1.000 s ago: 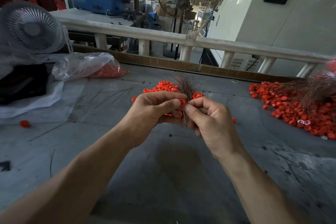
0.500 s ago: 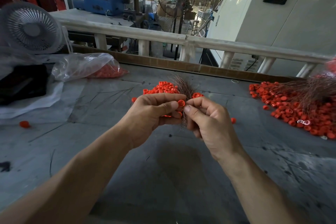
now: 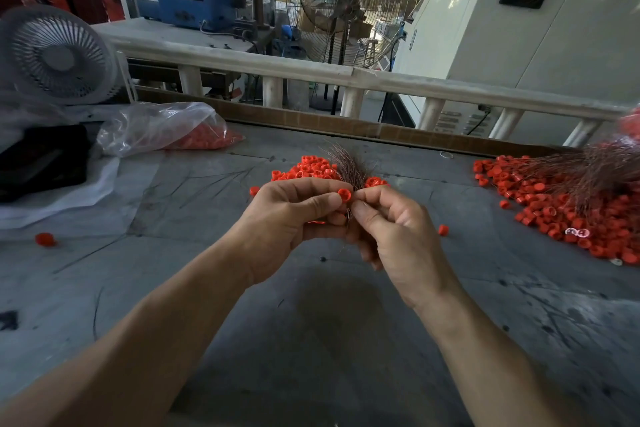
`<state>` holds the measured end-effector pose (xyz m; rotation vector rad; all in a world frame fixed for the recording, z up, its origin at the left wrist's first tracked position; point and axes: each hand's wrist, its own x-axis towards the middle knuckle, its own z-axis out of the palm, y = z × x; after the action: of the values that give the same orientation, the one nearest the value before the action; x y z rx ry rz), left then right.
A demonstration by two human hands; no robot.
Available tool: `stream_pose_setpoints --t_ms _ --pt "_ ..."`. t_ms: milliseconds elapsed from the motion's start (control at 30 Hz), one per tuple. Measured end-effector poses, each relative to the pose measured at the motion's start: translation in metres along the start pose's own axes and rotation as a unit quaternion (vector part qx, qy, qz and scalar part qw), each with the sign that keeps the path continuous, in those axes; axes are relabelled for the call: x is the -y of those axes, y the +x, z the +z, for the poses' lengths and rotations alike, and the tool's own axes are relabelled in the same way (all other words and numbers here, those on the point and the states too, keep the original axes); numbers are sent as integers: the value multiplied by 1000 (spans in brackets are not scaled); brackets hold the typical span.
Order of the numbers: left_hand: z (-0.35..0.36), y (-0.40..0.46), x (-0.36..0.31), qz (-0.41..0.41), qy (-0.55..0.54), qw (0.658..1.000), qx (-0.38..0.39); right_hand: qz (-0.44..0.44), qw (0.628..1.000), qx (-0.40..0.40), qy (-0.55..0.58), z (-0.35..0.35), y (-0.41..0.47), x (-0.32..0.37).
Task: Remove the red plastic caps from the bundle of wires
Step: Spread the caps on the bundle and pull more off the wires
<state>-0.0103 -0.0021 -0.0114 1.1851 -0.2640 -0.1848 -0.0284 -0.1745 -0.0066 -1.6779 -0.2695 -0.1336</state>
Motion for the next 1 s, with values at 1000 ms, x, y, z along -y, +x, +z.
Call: stream_pose_setpoints --t_ms 1000 --pt "3 -4 -3 32 109 993 -18 -16 998 -14 -51 -2 1 -5"
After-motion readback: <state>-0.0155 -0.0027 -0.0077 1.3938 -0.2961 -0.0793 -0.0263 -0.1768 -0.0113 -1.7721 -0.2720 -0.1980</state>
